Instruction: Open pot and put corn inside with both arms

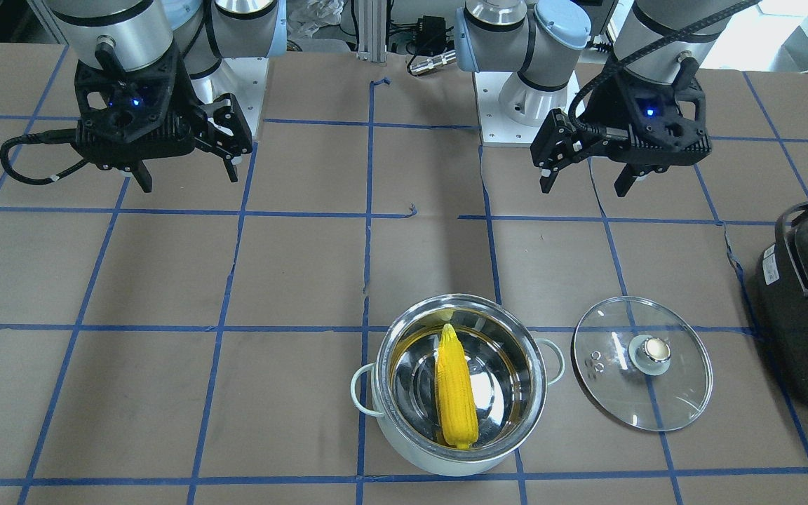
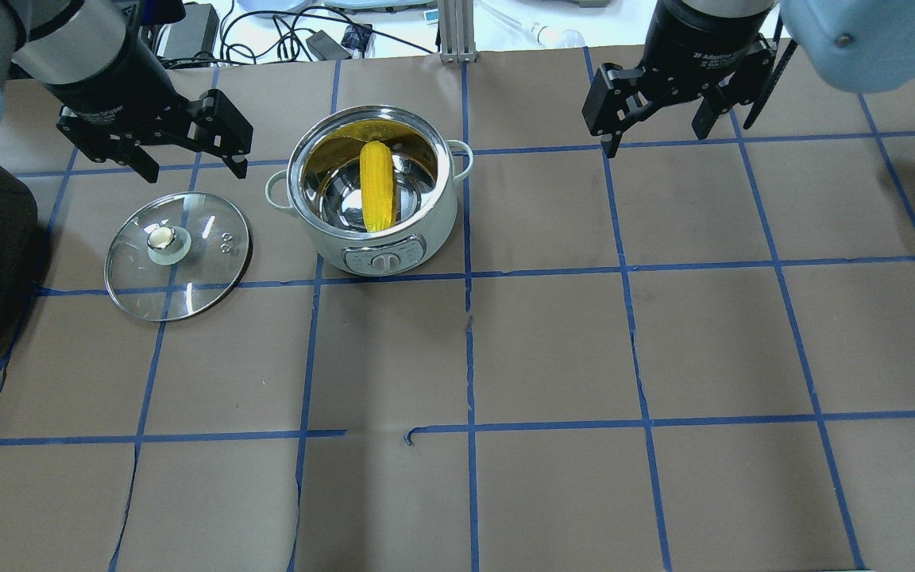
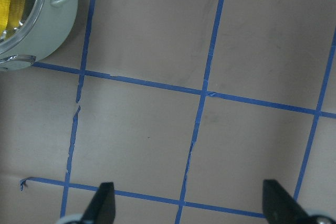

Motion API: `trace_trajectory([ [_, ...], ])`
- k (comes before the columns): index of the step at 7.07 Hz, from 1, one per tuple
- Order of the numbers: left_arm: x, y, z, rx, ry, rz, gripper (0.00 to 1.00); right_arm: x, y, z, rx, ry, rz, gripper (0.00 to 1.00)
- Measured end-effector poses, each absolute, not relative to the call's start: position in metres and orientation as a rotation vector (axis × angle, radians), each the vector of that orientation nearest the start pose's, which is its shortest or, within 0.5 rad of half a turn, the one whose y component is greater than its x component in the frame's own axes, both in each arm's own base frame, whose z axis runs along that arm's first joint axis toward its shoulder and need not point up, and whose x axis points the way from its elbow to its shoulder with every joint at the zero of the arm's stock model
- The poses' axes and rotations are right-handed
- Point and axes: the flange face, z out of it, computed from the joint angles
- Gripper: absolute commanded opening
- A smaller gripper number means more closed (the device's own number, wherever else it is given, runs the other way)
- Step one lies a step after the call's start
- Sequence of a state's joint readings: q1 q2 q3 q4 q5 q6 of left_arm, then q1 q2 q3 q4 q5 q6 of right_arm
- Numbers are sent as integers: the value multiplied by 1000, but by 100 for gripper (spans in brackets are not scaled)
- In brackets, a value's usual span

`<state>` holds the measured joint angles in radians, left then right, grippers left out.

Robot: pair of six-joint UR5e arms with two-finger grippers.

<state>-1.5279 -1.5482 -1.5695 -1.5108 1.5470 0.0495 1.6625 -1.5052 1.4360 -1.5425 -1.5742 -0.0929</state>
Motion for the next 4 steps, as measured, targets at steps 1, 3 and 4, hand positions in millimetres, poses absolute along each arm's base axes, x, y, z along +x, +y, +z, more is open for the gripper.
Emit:
trace_trajectory([
  [1, -114, -495, 505, 12, 3160, -130, 100, 178, -508, 516, -291, 3140, -64, 100],
  [3, -114, -495, 505, 10, 3161, -132, 100, 174, -507, 513, -291, 3170, -59, 100],
  [4, -113, -495, 505, 8, 3162, -133, 100, 174, -507, 512, -285, 3175, -57, 99],
])
